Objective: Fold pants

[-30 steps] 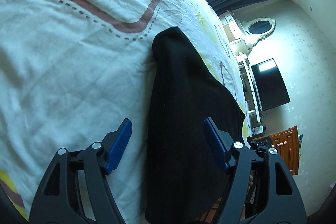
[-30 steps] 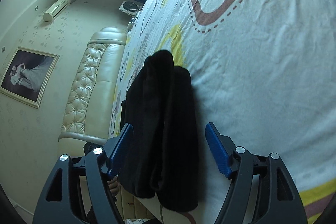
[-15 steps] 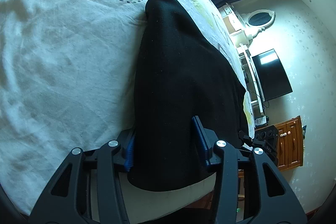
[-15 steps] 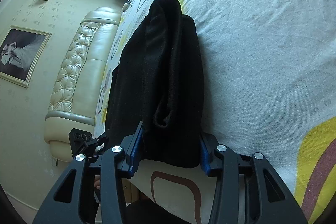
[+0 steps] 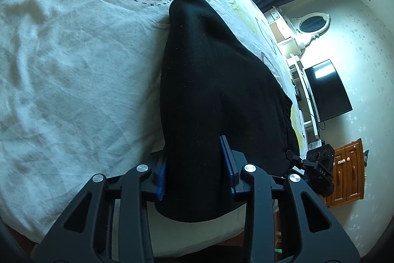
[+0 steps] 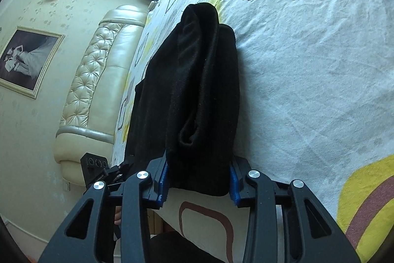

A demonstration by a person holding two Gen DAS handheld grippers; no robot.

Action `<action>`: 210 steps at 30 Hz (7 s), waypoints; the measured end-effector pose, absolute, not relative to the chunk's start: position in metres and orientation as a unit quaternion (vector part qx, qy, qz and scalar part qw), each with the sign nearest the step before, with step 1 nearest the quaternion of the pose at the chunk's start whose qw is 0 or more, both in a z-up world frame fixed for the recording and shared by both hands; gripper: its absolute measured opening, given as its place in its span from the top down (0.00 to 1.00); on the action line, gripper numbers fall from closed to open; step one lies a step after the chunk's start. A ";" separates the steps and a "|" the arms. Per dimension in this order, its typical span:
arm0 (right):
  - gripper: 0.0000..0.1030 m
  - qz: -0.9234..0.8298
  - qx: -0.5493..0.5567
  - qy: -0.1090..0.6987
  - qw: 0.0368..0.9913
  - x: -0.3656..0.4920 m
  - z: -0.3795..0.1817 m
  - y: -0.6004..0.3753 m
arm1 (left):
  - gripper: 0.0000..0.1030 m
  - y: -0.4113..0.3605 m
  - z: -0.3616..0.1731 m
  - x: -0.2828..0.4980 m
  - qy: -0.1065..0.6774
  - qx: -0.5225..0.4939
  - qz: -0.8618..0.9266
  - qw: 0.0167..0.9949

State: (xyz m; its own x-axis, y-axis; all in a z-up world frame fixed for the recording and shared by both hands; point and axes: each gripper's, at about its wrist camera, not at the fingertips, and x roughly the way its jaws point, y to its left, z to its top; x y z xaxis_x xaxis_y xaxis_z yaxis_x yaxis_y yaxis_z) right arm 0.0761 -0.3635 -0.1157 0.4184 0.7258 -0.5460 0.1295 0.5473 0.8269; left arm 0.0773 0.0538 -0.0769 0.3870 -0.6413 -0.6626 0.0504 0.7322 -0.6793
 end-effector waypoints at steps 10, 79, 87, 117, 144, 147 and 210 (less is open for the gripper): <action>0.63 0.207 0.430 0.495 0.726 0.069 -0.114 -0.367 | 0.69 0.053 -0.073 0.071 0.511 -0.284 -0.219 0.781; 0.62 0.194 0.453 0.433 0.755 0.197 -0.136 -0.393 | 0.75 0.054 -0.077 0.227 0.484 -0.230 -0.246 0.808; 0.31 0.198 0.446 0.456 0.744 0.155 -0.124 -0.396 | 0.43 0.067 -0.075 0.183 0.491 -0.256 -0.262 0.790; 0.65 0.212 0.456 0.462 0.730 0.058 -0.116 -0.384 | 0.67 0.048 -0.077 0.093 0.509 -0.240 -0.246 0.789; 0.65 0.208 0.489 0.455 0.715 0.052 -0.131 -0.390 | 0.66 0.046 -0.077 0.094 0.508 -0.234 -0.247 0.791; 0.65 0.208 0.490 0.454 0.715 0.051 -0.132 -0.391 | 0.66 0.046 -0.077 0.095 0.508 -0.234 -0.246 0.791; 0.24 0.050 0.127 0.485 0.864 -0.025 -0.040 -0.311 | 0.07 0.004 -0.009 -0.027 0.433 -0.073 -0.060 0.897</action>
